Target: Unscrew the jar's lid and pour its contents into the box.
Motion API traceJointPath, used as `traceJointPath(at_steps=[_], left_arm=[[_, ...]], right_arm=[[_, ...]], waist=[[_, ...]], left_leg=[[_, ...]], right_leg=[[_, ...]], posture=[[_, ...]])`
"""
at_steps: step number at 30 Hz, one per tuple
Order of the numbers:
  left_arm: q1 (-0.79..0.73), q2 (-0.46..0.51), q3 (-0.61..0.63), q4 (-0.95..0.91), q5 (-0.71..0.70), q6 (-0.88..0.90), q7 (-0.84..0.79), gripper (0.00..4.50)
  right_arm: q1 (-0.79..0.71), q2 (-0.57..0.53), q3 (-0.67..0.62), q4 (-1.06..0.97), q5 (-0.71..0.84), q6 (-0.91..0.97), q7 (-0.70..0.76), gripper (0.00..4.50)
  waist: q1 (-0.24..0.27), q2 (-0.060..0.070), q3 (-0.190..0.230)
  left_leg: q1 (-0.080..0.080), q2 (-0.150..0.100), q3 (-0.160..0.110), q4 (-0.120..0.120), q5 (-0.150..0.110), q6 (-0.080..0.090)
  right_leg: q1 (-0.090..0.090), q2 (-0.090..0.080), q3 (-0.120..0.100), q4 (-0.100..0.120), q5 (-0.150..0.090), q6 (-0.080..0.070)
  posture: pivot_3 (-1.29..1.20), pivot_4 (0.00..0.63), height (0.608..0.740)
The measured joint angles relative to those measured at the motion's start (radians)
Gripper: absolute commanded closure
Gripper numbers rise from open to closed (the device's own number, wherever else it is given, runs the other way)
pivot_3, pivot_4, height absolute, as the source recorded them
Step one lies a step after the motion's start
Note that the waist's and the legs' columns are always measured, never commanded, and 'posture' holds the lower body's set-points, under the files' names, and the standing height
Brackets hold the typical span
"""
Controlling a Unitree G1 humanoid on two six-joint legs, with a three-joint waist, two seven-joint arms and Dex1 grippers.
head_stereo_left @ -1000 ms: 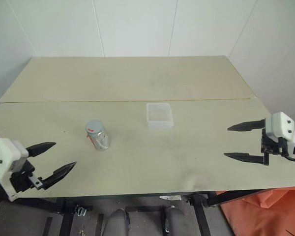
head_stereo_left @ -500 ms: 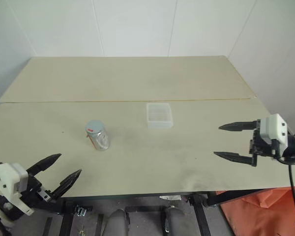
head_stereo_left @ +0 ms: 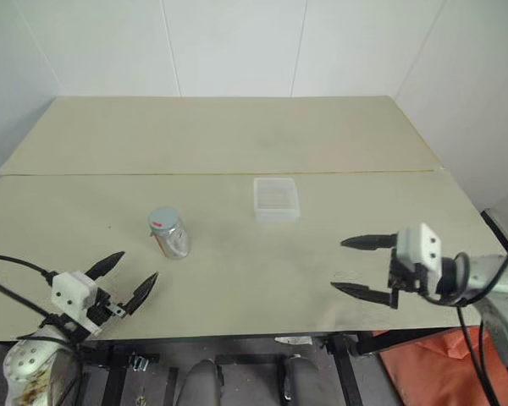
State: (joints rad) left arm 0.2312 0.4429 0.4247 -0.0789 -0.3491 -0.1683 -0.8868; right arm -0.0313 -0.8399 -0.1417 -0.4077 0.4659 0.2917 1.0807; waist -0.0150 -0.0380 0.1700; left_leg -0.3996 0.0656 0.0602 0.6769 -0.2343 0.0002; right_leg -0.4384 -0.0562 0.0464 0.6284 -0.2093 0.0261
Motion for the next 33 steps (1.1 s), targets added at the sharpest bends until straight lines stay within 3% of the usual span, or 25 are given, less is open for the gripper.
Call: traceJointPath(at_steps=[9, 33], left_arm=[[-0.093, 0.027, -0.058, 0.148, 0.013, -0.094, -0.029, 0.03], [-0.395, -0.008, -0.199, 0.348, 0.036, -0.077, 0.061, 0.03]], right_arm=[[0.071, 0.011, 0.0, -0.058, -0.03, 0.013, -0.082, 0.0], [0.161, 0.03, -0.033, -0.191, -0.025, 0.053, -0.199, 0.0]], waist=[[0.003, 0.0, 0.0], [0.001, -0.001, 0.0]], left_leg=[[0.001, 0.0, 0.0, 0.001, 0.0, 0.0], [0.001, 0.0, -0.001, 0.002, 0.0, 0.0]], right_leg=[[0.001, 0.0, 0.0, 0.001, 0.0, 0.001], [0.002, 0.0, 0.0, 0.0, 0.005, 0.008]], posture=[[0.0, 0.15, 0.74], [0.0, 0.15, 0.74]])
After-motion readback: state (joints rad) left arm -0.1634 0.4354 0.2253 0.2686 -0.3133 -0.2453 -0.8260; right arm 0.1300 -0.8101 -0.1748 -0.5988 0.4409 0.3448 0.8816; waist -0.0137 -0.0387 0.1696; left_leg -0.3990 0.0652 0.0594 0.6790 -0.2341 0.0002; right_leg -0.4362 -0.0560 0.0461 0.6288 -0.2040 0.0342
